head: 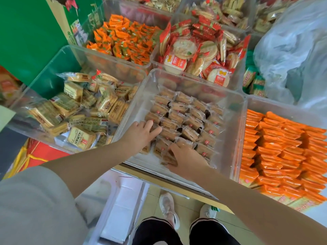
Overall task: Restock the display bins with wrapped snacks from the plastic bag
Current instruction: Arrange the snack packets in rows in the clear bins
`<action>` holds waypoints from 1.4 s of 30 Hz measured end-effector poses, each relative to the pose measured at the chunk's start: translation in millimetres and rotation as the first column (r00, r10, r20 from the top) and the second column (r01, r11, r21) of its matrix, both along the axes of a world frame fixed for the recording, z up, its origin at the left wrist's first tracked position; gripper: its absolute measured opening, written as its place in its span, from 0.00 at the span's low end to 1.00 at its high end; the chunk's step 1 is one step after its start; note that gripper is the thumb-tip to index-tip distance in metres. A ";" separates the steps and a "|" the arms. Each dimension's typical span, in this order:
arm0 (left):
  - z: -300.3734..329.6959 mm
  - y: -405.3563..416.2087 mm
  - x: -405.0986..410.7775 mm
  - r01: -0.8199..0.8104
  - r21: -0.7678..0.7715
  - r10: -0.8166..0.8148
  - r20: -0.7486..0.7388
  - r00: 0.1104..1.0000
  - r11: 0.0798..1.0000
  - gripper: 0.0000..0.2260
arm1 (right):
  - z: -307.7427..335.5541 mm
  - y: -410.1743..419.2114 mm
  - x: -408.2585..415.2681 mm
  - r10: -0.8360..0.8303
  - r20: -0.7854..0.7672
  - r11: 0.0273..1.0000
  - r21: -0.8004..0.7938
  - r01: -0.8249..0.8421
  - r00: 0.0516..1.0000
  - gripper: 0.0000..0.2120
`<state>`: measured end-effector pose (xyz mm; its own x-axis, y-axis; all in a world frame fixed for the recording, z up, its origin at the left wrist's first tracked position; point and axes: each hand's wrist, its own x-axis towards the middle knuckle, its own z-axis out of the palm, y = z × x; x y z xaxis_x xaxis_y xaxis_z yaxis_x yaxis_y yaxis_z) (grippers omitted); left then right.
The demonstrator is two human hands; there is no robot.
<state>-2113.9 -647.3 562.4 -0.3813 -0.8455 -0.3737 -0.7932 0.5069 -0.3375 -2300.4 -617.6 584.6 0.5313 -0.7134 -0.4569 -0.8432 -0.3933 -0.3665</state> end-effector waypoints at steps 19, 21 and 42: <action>4.6 5.1 -11.1 0.247 0.103 -0.205 -0.312 0.928 0.964 0.34 | 5.5 -13.8 -49.4 -0.011 -0.157 0.989 -0.147 -0.012 0.988 0.17; 3.5 5.3 -16.9 0.220 0.120 -0.185 -0.248 0.951 0.968 0.31 | 4.5 -11.5 -39.9 0.107 -0.236 0.969 -0.194 -0.155 0.966 0.18; 10.3 5.5 -19.0 0.157 0.188 -0.108 -0.247 0.963 0.969 0.26 | 2.3 -16.1 -37.6 -0.193 -0.181 0.973 -0.160 0.165 0.964 0.17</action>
<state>-2132.9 -641.8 572.7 -0.5821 -0.6962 -0.4201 -0.7580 0.6515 -0.0294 -2338.0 -633.7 586.9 0.3002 -0.8537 -0.4255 -0.9538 -0.2658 -0.1398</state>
